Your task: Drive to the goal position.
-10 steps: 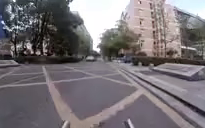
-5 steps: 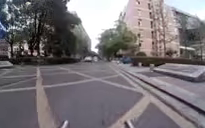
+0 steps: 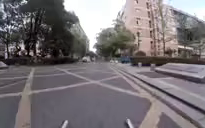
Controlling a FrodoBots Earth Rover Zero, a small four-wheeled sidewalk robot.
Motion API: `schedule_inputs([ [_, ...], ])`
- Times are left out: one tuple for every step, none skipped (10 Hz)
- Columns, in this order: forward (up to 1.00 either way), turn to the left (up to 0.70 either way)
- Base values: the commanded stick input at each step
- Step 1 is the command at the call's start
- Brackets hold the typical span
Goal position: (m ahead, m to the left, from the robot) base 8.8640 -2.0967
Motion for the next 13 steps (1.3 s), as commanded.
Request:
schedule_inputs([
  [0.7,-0.14],
  [0.7,-0.14],
  [0.7,-0.14],
  [0.7,-0.01],
  [0.7,0.0],
  [0.7,0.0],
  [0.7,0.0],
  [0.7,0.0],
  [0.7,0.0],
  [0.7,0.0],
  [0.7,-0.01],
  [0.7,-0.02],
  [0.7,-0.02],
])
